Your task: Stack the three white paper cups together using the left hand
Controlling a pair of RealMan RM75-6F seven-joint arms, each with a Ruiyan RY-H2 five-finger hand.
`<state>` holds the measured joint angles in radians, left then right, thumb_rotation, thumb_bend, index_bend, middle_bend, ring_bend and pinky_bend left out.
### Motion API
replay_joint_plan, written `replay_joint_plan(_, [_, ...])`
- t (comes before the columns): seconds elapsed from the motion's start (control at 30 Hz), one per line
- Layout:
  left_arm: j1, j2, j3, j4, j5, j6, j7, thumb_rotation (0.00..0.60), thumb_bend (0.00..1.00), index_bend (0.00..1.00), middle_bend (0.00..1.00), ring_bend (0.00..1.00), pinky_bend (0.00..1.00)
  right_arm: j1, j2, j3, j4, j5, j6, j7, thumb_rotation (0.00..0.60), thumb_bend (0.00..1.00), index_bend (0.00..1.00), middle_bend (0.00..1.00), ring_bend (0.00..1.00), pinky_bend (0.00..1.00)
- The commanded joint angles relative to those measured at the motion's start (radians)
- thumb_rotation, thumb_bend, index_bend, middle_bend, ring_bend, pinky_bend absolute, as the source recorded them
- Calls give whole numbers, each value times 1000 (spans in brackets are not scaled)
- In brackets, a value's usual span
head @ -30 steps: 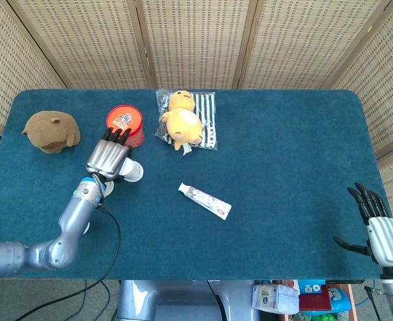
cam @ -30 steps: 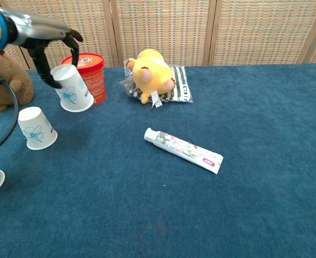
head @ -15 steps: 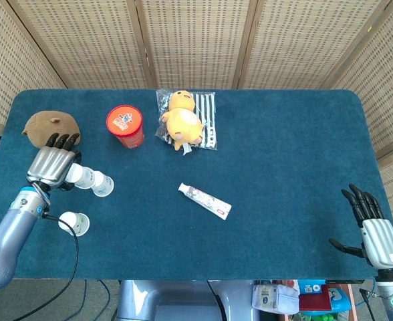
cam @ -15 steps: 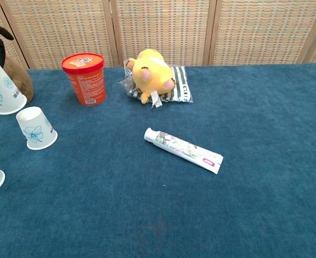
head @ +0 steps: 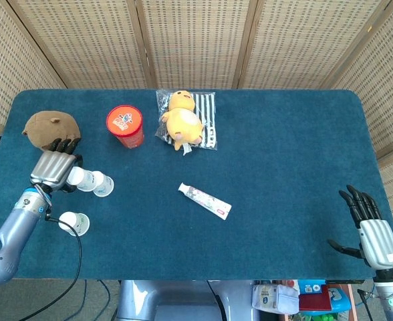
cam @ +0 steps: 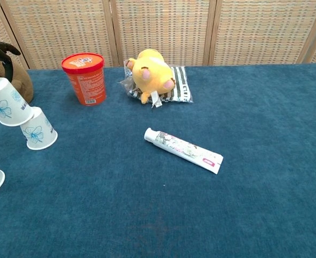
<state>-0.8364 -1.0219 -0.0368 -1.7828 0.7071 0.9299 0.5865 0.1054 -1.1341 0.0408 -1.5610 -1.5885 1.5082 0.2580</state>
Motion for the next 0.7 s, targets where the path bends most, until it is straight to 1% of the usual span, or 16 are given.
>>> replay_joint_plan(0.03, [-2,-16,-8,3,8,11,-5,600,234,460,0,0,0,0,0,1,1,1,1,3,600,48,0,0,0,0])
replay_joint_plan(0.33, [-13,-25,-20,-9,-7,19,3,600,234,460,0,0,0,-1,1,1,3,-2,4,8,600,47,0,0,0,0])
replay_joint_plan(0.5, [-18,-13,-23,-18,-20,21,8,600,234,459,0,0,0,-1,0,0,3,-2,4,6,600,47,0,0,0,0])
replay_joint_plan(0.7, [-37,-14,-13,-11,-70,-2,35,600,234,460,0,0,0,-2,-1,1,0,-5,8,3,600,47,0,0,0,0])
